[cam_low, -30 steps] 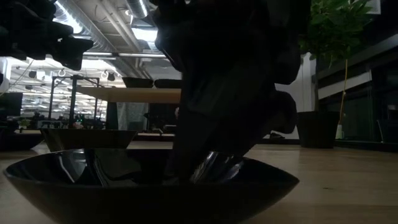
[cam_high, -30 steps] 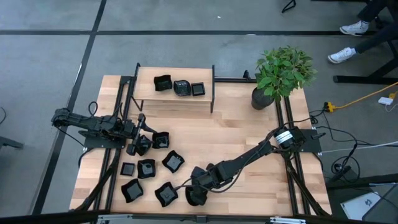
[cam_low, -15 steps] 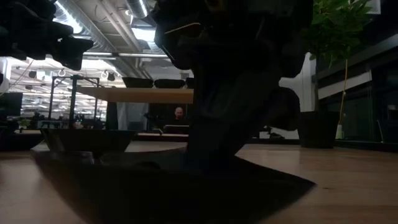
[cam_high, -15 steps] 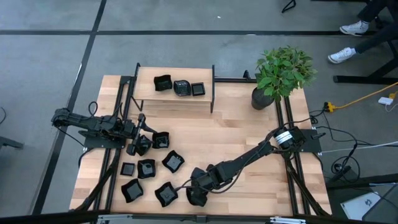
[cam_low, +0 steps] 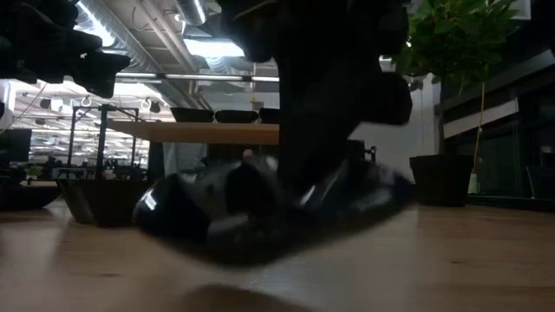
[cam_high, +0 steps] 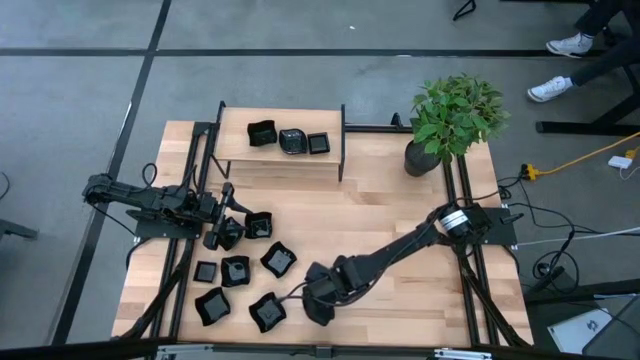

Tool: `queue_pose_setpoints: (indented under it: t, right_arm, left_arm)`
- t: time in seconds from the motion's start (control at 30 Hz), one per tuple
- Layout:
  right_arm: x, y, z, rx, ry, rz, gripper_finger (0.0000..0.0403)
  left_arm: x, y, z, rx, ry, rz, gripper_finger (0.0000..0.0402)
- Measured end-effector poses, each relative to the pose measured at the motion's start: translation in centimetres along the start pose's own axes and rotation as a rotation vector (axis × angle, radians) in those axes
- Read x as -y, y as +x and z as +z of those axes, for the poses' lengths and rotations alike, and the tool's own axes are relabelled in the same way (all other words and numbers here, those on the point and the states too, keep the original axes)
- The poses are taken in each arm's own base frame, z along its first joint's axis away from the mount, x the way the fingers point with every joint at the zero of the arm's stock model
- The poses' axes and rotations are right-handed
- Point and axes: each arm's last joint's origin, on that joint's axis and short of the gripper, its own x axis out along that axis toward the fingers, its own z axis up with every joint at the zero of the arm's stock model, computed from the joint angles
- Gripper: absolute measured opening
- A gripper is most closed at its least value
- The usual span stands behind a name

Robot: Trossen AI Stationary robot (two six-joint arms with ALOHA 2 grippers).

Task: Pick & Place Mini shaped plates
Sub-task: Stack the leaf shaped plate on top of the leaf shaped plates on the shelf

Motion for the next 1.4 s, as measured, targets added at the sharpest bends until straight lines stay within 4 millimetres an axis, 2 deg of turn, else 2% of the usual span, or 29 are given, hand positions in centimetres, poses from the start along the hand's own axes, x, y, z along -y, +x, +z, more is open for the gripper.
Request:
queue_pose_setpoints:
  t: [0.33,0.5,0.83,1.03,1.4]
  right_arm:
    - [-0.2,-4.1,1.7,-0.041,-0.011,-0.072,0.0003]
    - [-0.4,-6.9,2.9,-0.036,-0.069,-0.076,0.0002]
    - [0.1,-12.4,5.0,-0.002,-0.054,-0.074,0.0001]
    - [0.9,-14.8,5.4,0.035,-0.047,-0.044,0.0001]
    - [1.9,-18.0,5.7,0.092,-0.021,-0.008,0.0001]
  left_arm:
    - [0.0,0.0,0.0,0.000,0.000,0.000,0.0208]
    - [0.0,0.0,0.0,0.000,0.000,0.000,0.0208]
    - [0.0,0.0,0.0,0.000,0.000,0.000,0.0208]
    - [0.0,0.0,0.0,0.000,0.000,-0.001,0.0208]
    - [0.0,0.0,0.0,0.000,0.000,0.000,0.0208]
